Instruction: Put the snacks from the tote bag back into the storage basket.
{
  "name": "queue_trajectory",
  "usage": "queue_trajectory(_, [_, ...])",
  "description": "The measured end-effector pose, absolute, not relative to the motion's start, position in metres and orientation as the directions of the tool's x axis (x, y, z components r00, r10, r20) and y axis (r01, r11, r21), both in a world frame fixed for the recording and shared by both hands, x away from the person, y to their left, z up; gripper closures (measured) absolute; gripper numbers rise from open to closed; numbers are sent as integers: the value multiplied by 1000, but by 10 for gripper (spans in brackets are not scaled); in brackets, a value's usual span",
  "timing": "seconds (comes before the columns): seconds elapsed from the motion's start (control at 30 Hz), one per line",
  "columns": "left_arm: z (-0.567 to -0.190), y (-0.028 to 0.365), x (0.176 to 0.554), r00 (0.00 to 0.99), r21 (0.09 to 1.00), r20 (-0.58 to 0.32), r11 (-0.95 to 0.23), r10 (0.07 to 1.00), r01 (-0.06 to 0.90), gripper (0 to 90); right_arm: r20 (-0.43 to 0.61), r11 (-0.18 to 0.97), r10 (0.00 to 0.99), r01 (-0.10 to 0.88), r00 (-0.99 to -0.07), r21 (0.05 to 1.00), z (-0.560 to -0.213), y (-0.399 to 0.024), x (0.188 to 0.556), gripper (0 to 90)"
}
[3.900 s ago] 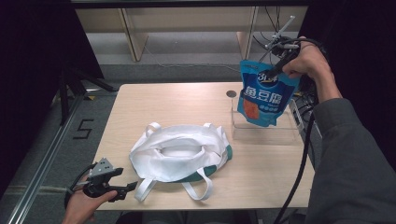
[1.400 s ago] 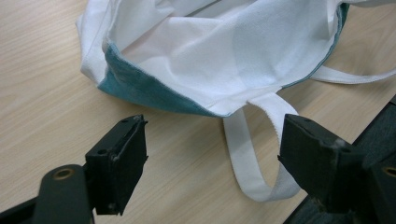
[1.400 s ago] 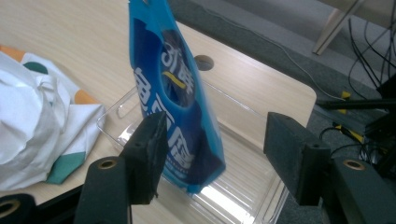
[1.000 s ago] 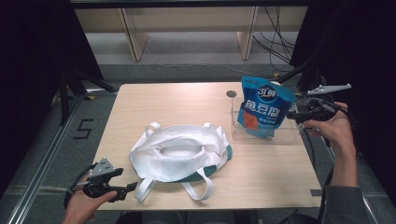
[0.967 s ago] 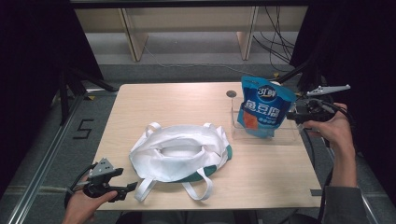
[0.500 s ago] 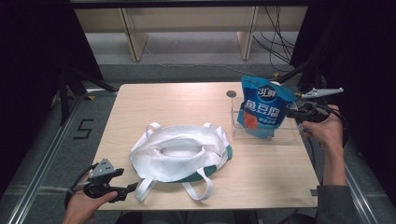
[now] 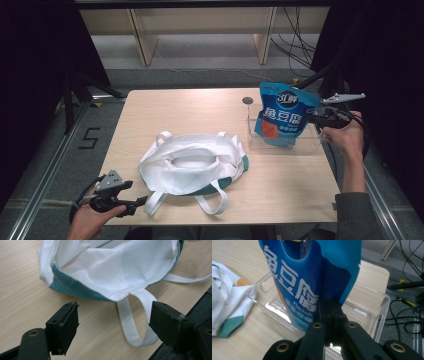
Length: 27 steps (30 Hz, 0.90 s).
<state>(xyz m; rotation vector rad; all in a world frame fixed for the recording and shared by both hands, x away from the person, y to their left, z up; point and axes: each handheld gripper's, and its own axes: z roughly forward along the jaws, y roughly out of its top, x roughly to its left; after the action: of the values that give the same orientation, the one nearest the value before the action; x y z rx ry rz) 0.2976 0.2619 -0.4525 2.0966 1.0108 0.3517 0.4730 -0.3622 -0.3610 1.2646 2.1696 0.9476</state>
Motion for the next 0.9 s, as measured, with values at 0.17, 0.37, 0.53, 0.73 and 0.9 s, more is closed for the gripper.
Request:
queue_trajectory(0.17, [-451,263,298,656,728,-64,-414,752,546,224,-7,288,898,574,-441,767,-365,-364,481,900])
queue_trajectory(0.37, [-452,263,298,658,725,-63,-419,751,547,224,-51,317,887,525,-458,790,-370,-368,492,900])
queue_trajectory(0.53, [-453,261,297,641,732,-89,-386,763,562,223,-5,276,899,558,-438,783,-371,-367,493,900])
queue_trajectory(0.73, [-452,261,297,642,740,-91,-379,761,555,223,-4,281,906,595,-422,753,-367,-365,487,887])
queue_trajectory(0.9, [-451,261,296,641,740,-82,-384,763,552,224,9,273,899,576,-438,771,-361,-360,479,828])
